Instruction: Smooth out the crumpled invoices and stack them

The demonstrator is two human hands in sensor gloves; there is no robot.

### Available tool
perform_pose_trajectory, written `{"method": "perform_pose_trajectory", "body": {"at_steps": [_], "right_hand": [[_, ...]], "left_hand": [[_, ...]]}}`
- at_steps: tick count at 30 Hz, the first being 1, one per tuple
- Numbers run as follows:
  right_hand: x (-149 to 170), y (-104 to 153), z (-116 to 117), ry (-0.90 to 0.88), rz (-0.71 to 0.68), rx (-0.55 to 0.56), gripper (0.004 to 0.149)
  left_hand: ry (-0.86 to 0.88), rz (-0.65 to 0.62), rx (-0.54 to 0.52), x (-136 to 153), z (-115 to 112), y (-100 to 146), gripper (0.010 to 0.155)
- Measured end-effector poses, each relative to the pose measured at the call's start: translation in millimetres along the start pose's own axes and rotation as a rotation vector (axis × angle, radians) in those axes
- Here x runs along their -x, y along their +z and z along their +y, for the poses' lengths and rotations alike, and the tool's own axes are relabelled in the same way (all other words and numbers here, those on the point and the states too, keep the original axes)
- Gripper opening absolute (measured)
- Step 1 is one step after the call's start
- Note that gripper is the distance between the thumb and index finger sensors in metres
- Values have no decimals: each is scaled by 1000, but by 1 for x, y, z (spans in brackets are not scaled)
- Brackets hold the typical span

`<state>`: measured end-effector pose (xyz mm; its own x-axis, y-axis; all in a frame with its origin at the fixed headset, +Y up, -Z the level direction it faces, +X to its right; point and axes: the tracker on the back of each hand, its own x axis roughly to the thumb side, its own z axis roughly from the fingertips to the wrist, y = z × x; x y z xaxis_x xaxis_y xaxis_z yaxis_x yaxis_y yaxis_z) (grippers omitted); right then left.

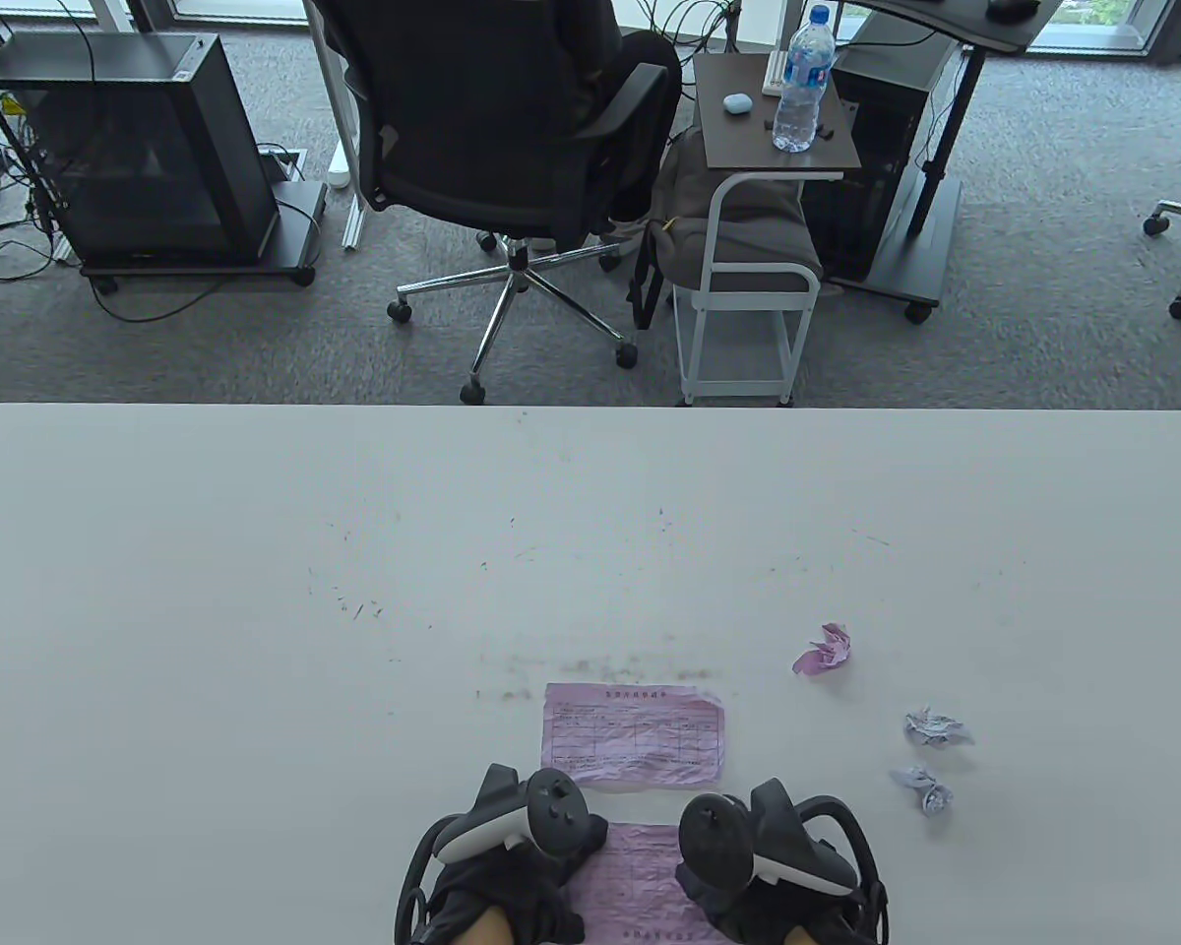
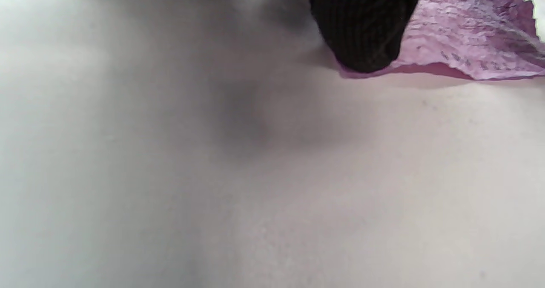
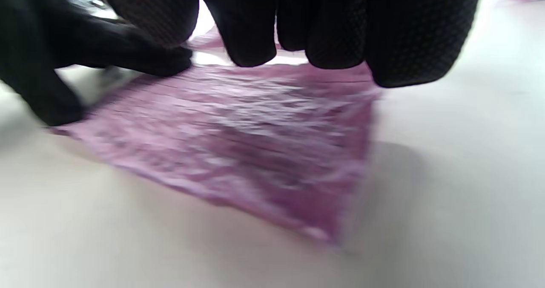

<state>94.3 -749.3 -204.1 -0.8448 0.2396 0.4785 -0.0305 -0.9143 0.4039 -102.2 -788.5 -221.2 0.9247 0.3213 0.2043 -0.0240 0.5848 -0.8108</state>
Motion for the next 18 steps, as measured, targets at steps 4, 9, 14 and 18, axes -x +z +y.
{"method": "perform_pose_trajectory", "body": {"at_steps": [4,9,14,18], "right_hand": [[-35,-5,8,51,-229,25,45],[-51,-16,30,69,-289,-235,47],[-39,-15,24,-13,-205,-267,45],[-24,-14,19,-33,-121,-292,41]], "left_hand": [[0,0,-2,0,0,0,84],[0,-2,-1,1,0,0,84],[-1,0,2,1,0,0,84],[0,-1,1,0,0,0,84]]}}
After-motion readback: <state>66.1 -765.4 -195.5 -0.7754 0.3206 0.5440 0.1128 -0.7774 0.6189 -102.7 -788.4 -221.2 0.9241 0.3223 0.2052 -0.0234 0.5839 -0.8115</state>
